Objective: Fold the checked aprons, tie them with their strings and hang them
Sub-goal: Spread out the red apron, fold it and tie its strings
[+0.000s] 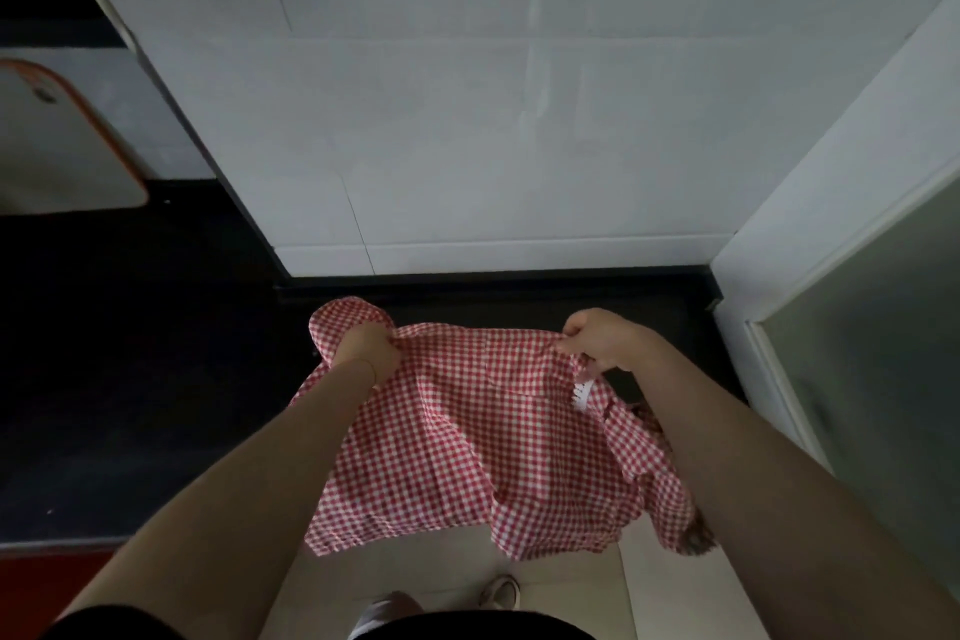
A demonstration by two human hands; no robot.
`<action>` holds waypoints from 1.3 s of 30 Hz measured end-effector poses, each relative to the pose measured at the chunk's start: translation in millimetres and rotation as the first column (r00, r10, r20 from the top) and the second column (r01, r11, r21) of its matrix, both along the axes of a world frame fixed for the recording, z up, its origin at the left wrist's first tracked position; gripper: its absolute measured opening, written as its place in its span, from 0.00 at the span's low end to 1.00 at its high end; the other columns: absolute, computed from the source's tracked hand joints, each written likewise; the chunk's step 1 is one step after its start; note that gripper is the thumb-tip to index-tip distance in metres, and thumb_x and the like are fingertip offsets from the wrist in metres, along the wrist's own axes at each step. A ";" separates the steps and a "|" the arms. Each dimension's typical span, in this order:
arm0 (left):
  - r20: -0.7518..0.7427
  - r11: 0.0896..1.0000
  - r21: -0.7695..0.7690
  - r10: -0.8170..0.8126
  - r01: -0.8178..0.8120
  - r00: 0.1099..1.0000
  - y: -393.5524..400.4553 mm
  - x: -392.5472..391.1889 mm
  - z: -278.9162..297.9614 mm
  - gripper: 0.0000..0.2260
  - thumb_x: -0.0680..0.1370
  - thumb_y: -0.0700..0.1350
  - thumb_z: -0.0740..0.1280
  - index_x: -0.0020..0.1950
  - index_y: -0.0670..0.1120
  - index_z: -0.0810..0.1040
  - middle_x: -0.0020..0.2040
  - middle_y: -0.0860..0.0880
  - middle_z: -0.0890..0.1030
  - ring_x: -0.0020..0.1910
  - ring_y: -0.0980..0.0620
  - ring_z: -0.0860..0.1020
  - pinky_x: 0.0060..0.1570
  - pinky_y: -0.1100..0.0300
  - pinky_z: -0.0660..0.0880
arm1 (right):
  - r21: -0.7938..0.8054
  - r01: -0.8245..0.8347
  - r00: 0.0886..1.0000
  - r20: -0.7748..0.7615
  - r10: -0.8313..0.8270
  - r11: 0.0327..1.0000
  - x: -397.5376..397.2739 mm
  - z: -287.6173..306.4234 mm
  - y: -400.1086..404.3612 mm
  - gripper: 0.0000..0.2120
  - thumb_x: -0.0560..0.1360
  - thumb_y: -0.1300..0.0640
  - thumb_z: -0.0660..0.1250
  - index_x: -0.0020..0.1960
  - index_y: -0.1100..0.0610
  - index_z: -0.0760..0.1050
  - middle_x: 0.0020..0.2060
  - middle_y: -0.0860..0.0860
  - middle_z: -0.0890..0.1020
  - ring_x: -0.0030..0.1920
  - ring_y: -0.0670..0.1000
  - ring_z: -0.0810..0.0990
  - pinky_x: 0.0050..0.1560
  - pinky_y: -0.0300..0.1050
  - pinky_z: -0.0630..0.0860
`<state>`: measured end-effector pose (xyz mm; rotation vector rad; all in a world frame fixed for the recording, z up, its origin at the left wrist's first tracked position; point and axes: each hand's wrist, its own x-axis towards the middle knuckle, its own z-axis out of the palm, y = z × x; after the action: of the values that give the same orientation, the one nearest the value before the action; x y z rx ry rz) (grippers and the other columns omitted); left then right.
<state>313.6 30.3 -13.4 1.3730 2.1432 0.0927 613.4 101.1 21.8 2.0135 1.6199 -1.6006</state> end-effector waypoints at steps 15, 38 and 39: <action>-0.122 0.857 0.472 -0.169 0.207 0.978 45.1 -9.2 196.6 0.10 0.79 0.49 0.65 0.45 0.43 0.78 0.40 0.48 0.77 0.43 0.48 0.75 0.43 0.58 0.68 | 0.715 -0.365 0.895 0.445 0.015 0.596 -3.3 185.1 40.5 0.09 0.77 0.63 0.63 0.53 0.66 0.79 0.46 0.62 0.80 0.52 0.60 0.81 0.42 0.43 0.70; -0.373 0.878 0.454 0.033 0.152 0.927 35.9 -25.1 221.1 0.10 0.79 0.41 0.59 0.57 0.42 0.77 0.54 0.41 0.79 0.54 0.40 0.77 0.54 0.48 0.75 | 0.831 -0.342 0.901 0.423 -0.098 0.439 10.7 201.9 31.5 0.15 0.76 0.62 0.67 0.61 0.66 0.74 0.54 0.65 0.79 0.57 0.63 0.79 0.53 0.49 0.74; -0.362 0.800 0.581 0.093 0.147 0.927 35.0 -24.4 216.8 0.11 0.78 0.39 0.59 0.58 0.41 0.76 0.55 0.39 0.78 0.57 0.38 0.75 0.55 0.45 0.74 | 0.900 -0.297 0.920 0.359 -0.157 0.318 10.6 199.1 31.1 0.13 0.76 0.64 0.64 0.60 0.65 0.73 0.53 0.65 0.78 0.57 0.64 0.77 0.53 0.52 0.73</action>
<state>289.2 65.3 203.4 1.9055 2.5358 0.5950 624.1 132.2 220.9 2.3112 2.7333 0.0982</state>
